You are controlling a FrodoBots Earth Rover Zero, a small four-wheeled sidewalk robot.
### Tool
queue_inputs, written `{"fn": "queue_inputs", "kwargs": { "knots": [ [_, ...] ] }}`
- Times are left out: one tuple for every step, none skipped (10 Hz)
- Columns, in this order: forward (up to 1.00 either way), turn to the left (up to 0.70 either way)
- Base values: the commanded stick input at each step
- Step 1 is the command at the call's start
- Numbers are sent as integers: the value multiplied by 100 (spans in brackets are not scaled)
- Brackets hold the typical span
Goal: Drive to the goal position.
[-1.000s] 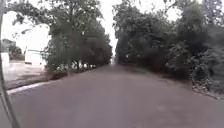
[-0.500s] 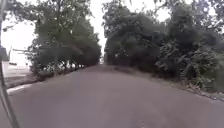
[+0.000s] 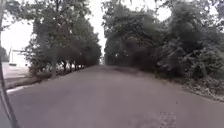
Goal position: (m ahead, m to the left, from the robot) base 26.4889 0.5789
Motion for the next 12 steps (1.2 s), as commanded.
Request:
{"fn": "queue_inputs", "kwargs": {
  "knots": [
    [70,0],
    [70,0],
    [70,0],
    [70,0],
    [70,0],
    [70,0],
    [70,0],
    [70,0],
    [70,0],
    [70,0],
    [70,0],
    [70,0]
  ]
}}
